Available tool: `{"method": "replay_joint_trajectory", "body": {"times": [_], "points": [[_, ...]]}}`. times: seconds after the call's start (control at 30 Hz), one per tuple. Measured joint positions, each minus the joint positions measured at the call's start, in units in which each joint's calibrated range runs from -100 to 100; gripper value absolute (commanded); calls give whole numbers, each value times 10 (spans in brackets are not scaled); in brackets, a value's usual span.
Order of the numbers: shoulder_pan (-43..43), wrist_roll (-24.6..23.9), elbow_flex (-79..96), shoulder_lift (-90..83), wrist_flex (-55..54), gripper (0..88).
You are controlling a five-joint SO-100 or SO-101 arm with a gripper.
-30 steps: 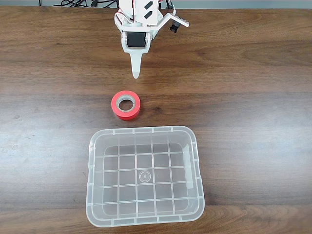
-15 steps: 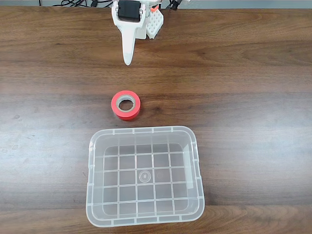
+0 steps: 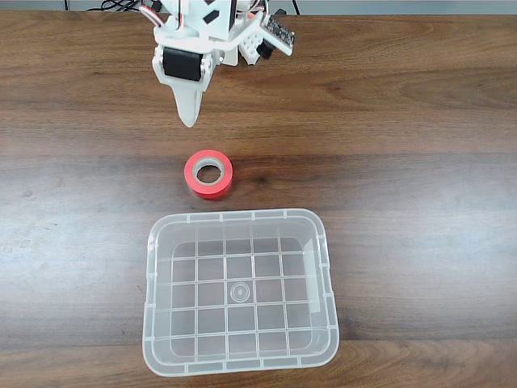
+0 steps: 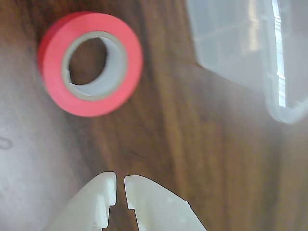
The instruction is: Grab the tape and place it in the box.
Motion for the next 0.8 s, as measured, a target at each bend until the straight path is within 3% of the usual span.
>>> {"method": "replay_joint_trajectory", "body": {"times": [0.47,0.67,0.8], "points": [[-11,-14,-3,262,-80,23],[-11,-14,-3,280,-87,213],[-11,-9,-5,281,-87,233]]}}
